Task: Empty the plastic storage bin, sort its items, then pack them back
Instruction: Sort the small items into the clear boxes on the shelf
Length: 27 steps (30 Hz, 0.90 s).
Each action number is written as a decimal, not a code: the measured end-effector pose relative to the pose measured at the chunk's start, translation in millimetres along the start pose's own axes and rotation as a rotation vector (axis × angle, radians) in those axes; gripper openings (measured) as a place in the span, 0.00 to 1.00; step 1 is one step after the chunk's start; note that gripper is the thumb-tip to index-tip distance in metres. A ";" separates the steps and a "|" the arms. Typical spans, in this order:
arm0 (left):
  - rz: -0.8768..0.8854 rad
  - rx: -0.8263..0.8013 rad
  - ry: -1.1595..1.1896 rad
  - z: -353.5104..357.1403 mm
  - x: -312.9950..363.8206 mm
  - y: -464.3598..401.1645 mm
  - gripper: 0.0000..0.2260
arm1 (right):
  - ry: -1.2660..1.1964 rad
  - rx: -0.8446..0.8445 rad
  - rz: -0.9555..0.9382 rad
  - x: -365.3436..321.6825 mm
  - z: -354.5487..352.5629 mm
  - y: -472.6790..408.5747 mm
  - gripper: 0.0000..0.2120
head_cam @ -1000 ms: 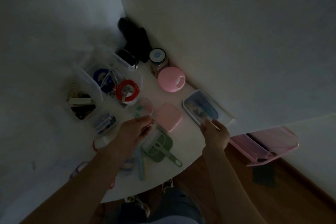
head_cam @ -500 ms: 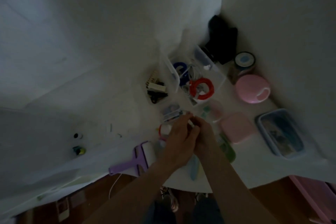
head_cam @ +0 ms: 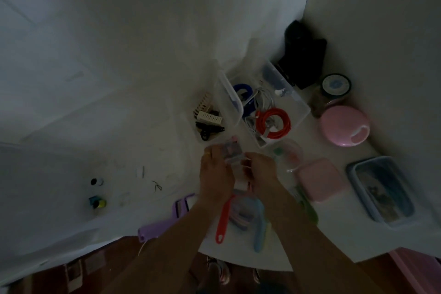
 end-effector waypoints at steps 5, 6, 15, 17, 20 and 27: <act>0.068 -0.186 -0.236 40.2 -23.2 -29.0 0.25 | 0.622 0.211 -0.568 -53.4 8.5 17.8 0.07; 0.062 -0.192 -0.278 43.3 -28.6 -32.2 0.25 | 0.757 0.240 -0.679 -60.8 18.1 23.9 0.08; 0.112 -0.219 -0.239 44.7 -35.1 -38.6 0.17 | 1.494 0.350 -0.912 -63.2 77.2 -9.2 0.07; 0.085 -0.252 -0.249 43.4 -40.9 -41.0 0.14 | 1.577 0.346 -0.934 -65.9 79.1 -4.8 0.06; 0.092 -0.341 -0.248 47.9 -44.7 -41.4 0.20 | 1.413 0.361 -0.944 -81.8 67.7 11.9 0.09; 0.140 -0.272 -0.218 38.9 -20.6 -37.0 0.25 | 0.291 0.208 -0.315 -24.5 -10.0 25.9 0.07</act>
Point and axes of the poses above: each hand's wrist, its own y-axis away from the middle knuckle, its own z-axis out of the palm, x = y × z, the point moved 9 cm from there along -y, towards the middle knuckle, and after that the axes turned 6 degrees about z, right-handed, at the moved point
